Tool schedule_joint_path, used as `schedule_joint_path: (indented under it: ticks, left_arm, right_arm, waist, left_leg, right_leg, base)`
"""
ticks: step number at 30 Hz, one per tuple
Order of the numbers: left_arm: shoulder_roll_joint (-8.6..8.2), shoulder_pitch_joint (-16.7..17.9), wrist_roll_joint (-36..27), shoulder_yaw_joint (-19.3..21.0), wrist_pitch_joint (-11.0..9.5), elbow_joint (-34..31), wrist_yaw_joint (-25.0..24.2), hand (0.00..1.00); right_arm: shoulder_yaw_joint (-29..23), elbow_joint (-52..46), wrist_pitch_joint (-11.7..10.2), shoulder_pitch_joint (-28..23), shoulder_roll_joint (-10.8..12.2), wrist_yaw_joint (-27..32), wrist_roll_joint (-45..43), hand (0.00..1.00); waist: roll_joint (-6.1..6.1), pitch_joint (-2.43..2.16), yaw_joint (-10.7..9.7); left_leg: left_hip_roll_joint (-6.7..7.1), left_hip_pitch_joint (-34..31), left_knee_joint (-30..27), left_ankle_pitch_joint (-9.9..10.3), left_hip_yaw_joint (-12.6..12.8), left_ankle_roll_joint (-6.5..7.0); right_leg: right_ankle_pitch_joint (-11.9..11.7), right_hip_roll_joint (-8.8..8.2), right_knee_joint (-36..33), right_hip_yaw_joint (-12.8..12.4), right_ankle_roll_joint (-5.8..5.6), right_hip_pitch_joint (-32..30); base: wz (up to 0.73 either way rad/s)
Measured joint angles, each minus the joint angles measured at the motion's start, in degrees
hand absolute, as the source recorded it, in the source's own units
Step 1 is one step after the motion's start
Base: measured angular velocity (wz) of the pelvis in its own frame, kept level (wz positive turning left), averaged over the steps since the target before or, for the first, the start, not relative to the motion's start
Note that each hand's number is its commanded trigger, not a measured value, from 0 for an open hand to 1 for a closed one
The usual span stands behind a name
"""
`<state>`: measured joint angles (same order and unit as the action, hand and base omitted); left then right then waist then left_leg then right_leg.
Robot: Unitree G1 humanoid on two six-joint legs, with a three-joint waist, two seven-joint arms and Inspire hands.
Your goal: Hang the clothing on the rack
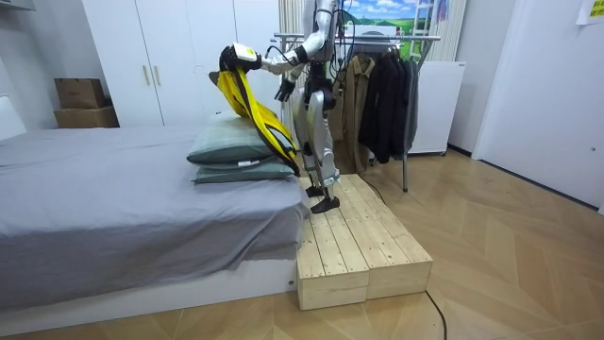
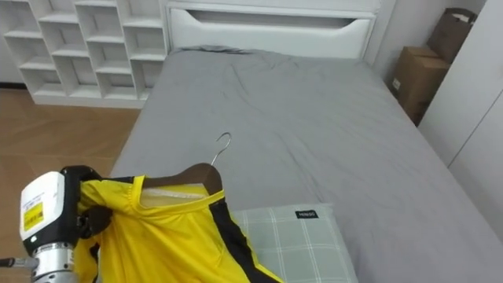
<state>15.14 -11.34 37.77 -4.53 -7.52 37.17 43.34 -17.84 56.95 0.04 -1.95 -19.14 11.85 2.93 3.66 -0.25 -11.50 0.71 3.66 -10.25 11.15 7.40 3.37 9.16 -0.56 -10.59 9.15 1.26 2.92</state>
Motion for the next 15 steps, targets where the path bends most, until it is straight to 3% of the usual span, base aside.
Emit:
schedule_joint_path:
  ticks: [10, 15]
  left_arm:
    - [0.75, 0.7, 0.0, 0.2, 0.0, -4.7, -0.6, 1.0]
    - [0.6, 0.7, 0.5, 0.3, 0.7, -5.5, -2.9, 1.0]
  right_arm:
    - [-1.0, -25.3, -1.0, 0.7, -0.9, 1.1, -6.0, 0.0]
    - [1.3, -36.6, -1.0, 0.4, -0.8, -2.8, -12.3, 0.0]
  waist:
    - [0.01, -0.01, 2.4]
    - [-0.05, -0.01, 2.9]
  left_leg:
    - [-0.27, 0.7, 0.0, 0.0, 1.2, -0.01]
    - [-0.32, 1.0, 0.5, 0.0, 1.5, -0.04]
  right_leg:
    - [0.0, -0.08, 0.0, -1.1, 0.03, 0.0]
    - [-0.1, -0.02, 0.0, -1.3, 0.09, 0.0]
  base:
    - [-0.06]
    - [-0.03]
